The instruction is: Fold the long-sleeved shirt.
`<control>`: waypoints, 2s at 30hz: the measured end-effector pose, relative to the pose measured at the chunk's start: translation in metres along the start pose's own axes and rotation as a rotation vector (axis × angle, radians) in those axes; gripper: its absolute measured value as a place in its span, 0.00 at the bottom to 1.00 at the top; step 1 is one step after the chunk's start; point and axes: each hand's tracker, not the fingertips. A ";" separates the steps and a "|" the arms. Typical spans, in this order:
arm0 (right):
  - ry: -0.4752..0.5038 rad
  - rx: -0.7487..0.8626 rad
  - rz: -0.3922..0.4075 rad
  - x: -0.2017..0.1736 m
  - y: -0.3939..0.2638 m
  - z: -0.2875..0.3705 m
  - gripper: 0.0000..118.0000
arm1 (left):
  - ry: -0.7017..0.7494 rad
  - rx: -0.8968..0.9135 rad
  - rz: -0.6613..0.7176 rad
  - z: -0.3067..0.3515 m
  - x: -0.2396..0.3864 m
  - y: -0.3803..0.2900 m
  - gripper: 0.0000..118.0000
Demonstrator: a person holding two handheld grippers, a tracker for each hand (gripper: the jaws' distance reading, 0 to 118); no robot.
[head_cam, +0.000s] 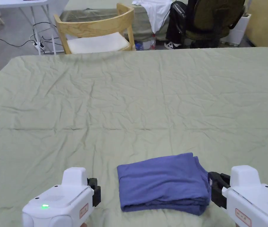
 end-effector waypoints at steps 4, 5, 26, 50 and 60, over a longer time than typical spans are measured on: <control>0.014 -0.001 -0.024 -0.004 -0.004 0.001 0.01 | -0.032 0.001 0.061 0.000 -0.008 -0.005 0.00; 0.010 -0.005 -0.017 -0.005 -0.004 0.001 0.01 | -0.024 -0.003 0.042 -0.001 -0.007 -0.005 0.00; 0.156 -0.653 0.223 0.027 0.031 -0.212 0.01 | -0.151 -0.182 0.047 -0.070 -0.014 0.009 0.00; 0.181 -0.626 0.210 0.035 0.020 -0.215 0.01 | -0.854 -0.454 0.531 -0.220 -0.071 -0.008 0.77; 0.188 -0.619 0.197 0.035 0.018 -0.215 0.01 | -1.029 -0.413 0.585 -0.263 -0.009 -0.015 0.67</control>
